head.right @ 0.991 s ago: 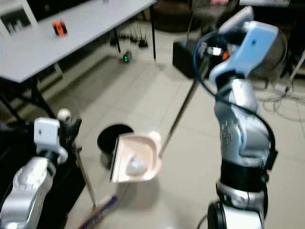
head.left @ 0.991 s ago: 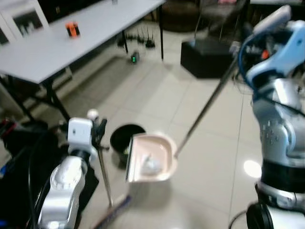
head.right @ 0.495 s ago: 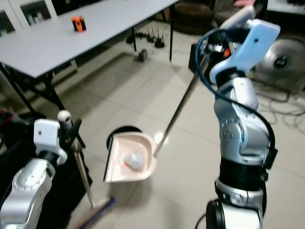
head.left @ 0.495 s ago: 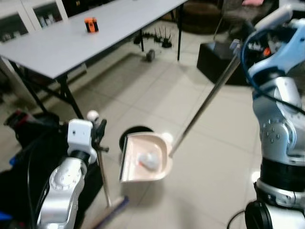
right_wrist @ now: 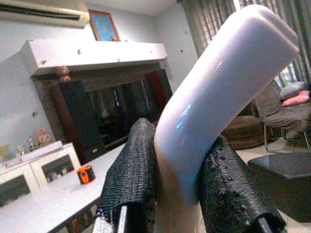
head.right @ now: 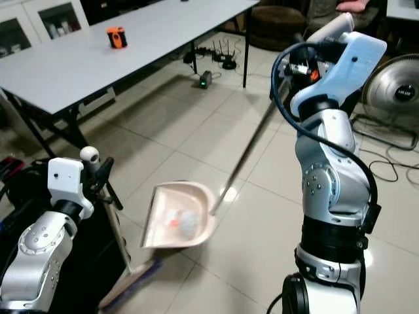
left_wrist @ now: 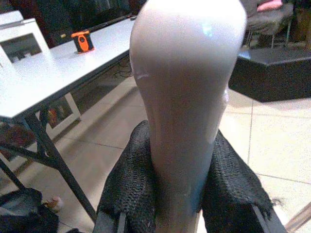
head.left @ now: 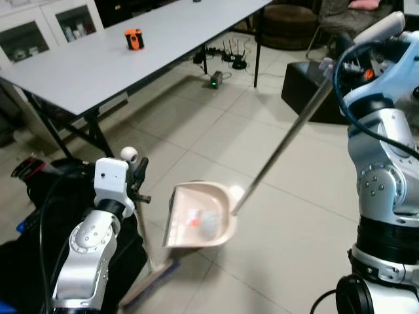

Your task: Sweep floor

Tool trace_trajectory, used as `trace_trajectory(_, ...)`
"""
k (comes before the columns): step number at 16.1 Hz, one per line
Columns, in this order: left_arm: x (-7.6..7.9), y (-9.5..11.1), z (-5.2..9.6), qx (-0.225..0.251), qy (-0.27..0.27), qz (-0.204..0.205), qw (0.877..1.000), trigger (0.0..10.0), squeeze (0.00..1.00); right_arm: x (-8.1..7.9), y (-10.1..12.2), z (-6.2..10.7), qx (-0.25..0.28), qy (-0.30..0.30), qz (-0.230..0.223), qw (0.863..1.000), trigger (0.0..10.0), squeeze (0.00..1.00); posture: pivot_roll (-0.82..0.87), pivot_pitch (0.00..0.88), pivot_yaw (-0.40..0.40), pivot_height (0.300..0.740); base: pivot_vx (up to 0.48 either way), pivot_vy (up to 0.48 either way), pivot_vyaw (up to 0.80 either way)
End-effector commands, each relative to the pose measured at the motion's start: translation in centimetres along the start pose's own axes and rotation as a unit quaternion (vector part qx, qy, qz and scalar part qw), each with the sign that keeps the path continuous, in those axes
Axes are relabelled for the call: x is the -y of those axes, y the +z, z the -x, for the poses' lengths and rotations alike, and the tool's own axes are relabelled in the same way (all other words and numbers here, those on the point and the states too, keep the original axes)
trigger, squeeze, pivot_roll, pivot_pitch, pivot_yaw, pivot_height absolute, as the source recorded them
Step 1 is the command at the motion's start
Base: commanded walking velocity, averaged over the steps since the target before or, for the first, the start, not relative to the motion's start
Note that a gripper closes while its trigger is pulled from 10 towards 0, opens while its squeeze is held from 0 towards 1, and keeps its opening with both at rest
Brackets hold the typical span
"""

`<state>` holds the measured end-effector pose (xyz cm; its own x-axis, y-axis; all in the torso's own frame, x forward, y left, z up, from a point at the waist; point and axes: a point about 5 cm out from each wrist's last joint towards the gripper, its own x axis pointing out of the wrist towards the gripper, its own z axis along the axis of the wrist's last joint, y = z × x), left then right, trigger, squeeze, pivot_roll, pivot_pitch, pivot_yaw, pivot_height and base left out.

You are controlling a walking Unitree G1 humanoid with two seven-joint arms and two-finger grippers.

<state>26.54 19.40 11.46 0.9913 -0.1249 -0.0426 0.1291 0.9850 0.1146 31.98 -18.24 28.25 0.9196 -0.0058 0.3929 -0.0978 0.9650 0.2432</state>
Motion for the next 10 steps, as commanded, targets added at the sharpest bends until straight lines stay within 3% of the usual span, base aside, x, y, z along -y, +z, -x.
trace_trajectory(1, 0.3, 0.73, -0.36, 0.018, -0.009, 0.0, 1.0, 10.0, 0.0, 0.45, 1.48, 0.03, 0.032, -0.009, 0.006, 0.999, 10.0, 0.0, 0.03, 0.0, 0.09, 0.74, 0.375, 0.0, 0.0)
trace_trajectory(5, 0.21, 0.93, -0.45, 0.023, -0.006, 0.003, 1.0, 10.0, 0.0, 0.13, 1.35, -0.03, 0.03, -0.001, 0.011, 0.999, 10.0, 0.0, 0.04, 0.0, 0.088, 0.74, 0.391, 0.0, 0.73)
trace_trajectory(10, 0.23, 0.76, -0.53, 0.021, -0.004, 0.015, 1.0, 10.0, 0.0, 0.63, 1.19, 0.07, 0.034, -0.013, 0.004, 0.999, 10.0, 0.0, 0.04, 0.0, 0.097, 0.74, 0.388, 0.0, 0.0)
